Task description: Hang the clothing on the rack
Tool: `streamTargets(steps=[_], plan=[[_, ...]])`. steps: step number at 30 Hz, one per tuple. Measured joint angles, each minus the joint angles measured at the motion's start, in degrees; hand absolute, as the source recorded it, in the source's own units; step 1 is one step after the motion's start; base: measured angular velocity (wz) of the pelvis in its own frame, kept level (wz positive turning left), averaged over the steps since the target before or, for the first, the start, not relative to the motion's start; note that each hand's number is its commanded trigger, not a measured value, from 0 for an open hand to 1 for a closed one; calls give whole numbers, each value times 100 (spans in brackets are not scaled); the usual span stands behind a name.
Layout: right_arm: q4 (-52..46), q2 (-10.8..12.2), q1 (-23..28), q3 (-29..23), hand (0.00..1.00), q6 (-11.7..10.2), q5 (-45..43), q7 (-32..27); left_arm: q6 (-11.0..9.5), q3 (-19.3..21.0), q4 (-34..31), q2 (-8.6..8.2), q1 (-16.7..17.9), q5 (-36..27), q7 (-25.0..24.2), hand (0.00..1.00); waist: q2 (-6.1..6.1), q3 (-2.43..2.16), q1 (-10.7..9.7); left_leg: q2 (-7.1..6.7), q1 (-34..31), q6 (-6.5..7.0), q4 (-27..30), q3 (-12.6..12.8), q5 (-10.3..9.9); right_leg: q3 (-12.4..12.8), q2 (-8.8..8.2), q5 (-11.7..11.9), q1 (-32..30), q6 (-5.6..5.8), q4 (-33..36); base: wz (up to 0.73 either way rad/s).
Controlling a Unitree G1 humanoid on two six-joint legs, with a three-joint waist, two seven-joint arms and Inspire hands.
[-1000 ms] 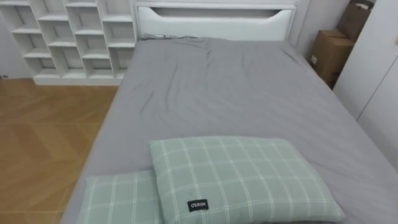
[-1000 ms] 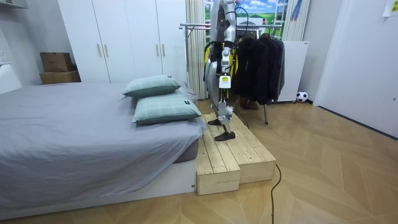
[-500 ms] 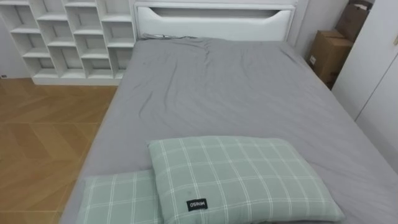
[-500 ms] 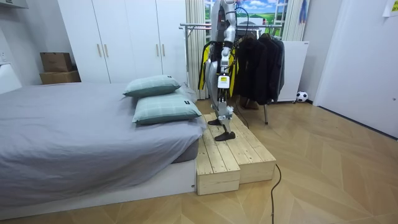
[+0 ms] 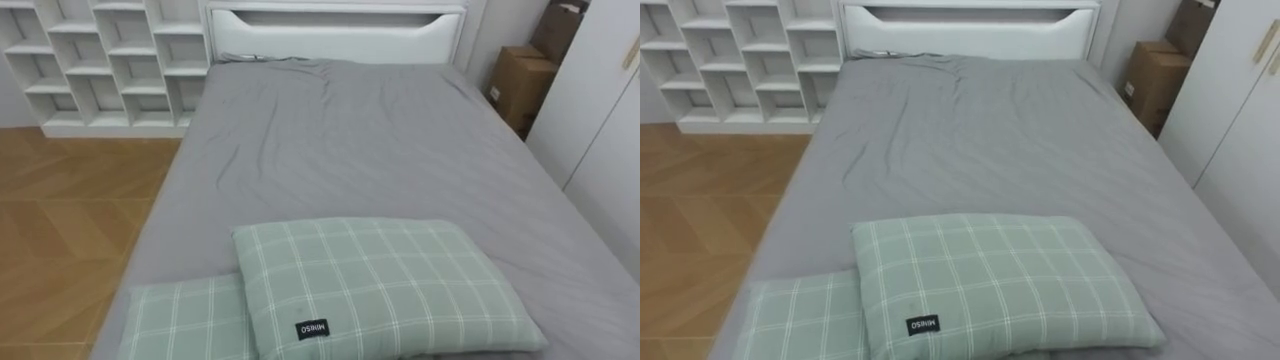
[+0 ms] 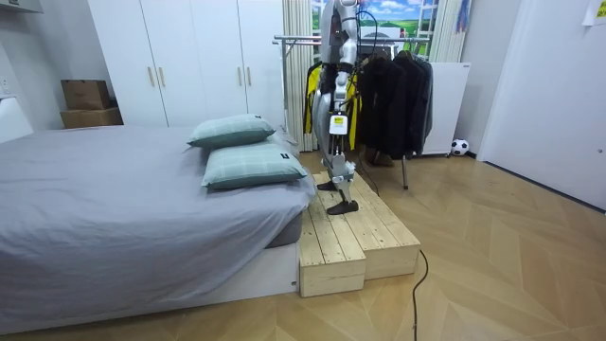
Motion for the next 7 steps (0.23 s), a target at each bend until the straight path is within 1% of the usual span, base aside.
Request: streamTargets(steps=[7], plan=[[-8, 40, -3, 58, 0, 0, 48, 14, 5, -108, 1, 20, 0, 0, -27, 0, -35, -15, 7, 0, 0, 0, 0, 0, 0, -1, 1, 0, 0, 0, 0, 0]])
